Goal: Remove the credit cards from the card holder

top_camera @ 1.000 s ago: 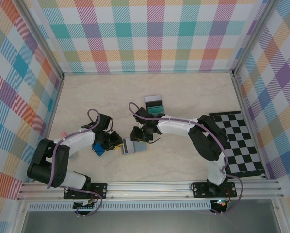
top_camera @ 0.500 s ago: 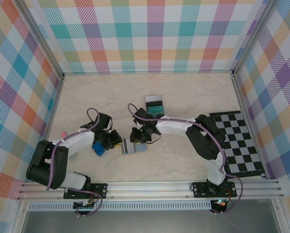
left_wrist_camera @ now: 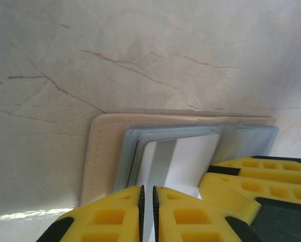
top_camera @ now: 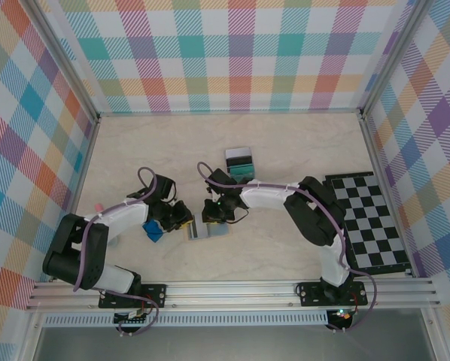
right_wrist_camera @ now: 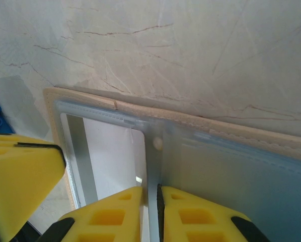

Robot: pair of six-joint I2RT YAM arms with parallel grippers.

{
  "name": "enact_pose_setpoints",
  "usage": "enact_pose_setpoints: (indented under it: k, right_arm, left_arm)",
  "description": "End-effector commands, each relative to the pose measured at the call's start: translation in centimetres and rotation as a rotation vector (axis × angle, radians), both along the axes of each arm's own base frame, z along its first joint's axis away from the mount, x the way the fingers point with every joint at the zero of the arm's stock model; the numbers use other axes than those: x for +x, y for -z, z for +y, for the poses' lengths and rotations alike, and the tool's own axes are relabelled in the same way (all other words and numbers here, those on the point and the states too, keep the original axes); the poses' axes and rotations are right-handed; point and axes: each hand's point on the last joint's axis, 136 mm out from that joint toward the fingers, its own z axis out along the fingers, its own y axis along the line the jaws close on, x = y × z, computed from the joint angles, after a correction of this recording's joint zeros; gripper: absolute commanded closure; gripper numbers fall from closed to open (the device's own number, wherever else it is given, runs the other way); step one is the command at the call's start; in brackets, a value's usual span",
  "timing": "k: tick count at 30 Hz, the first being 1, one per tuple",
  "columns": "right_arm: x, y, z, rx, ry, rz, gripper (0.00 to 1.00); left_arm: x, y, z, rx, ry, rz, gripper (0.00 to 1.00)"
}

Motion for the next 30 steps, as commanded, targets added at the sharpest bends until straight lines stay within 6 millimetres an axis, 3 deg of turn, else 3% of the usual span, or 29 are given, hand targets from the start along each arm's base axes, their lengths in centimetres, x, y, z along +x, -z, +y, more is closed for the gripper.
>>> enact_pose_setpoints:
  k: [1,10,25,30]
  right_arm:
    - [-0.1,0.2,0.3,0.009,-0.022,0.015,0.84]
    - [-0.4,0.1,1.1,0.049,-0.048,0.038,0.84]
    - [-0.4,-1.3,1.7,0.108,-0.058,0.024,0.97]
    - [-0.1,-1.8,1.0,0.105,-0.041,-0.001,1.0]
  left_arm:
    - [-0.2,0.4,0.2,0.032,0.01,0.009,0.86]
    - [-1.0,1.8,1.0,0.076,0.005,0.055,0.87]
    - [-1.0,1.6,1.2,0.087,0.005,0.041,0.87]
    - [-0.9,1.4,1.4,0.101,0.002,0.035,0.86]
